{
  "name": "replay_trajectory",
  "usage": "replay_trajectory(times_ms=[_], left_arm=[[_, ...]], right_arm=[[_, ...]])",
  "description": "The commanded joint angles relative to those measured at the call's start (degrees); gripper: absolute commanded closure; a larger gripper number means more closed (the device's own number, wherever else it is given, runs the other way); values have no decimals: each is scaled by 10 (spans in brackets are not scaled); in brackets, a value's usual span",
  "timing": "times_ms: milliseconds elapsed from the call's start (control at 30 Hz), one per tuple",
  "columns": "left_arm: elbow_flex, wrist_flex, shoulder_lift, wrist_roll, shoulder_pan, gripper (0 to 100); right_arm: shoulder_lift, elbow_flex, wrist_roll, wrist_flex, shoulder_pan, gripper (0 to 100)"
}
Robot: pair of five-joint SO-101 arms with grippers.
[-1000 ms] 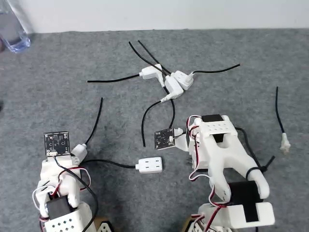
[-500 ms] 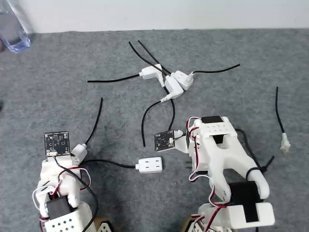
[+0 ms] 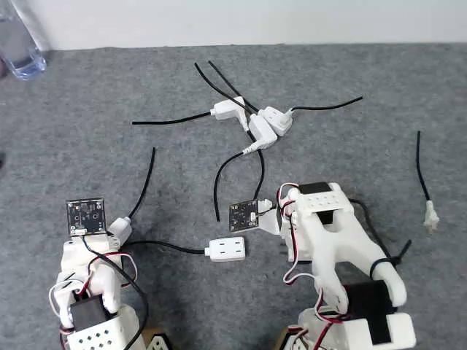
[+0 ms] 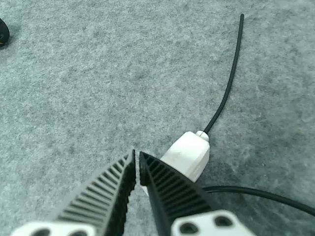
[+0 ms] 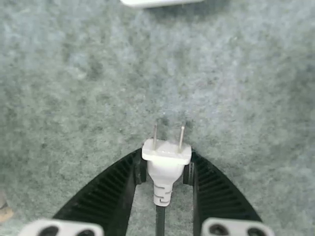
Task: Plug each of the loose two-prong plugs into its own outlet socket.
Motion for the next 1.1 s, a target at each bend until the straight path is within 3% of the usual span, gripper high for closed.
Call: replay_trajectory(times_ms=[0, 267, 567, 1000, 1067], left_arm=[[-2, 2, -1, 1, 2, 987], [-2, 2, -1, 1, 2, 987], [-2, 2, 1, 1, 3, 987], [-2, 37, -1, 1, 6, 987], [-2, 37, -1, 1, 6, 987]], right_arm=[[4, 3, -7, -18, -14, 849], [5, 5, -9, -18, -12, 906], [22, 12, -39, -10, -31, 860], [140, -105, -41, 77, -31, 862], [139, -104, -41, 77, -28, 900]])
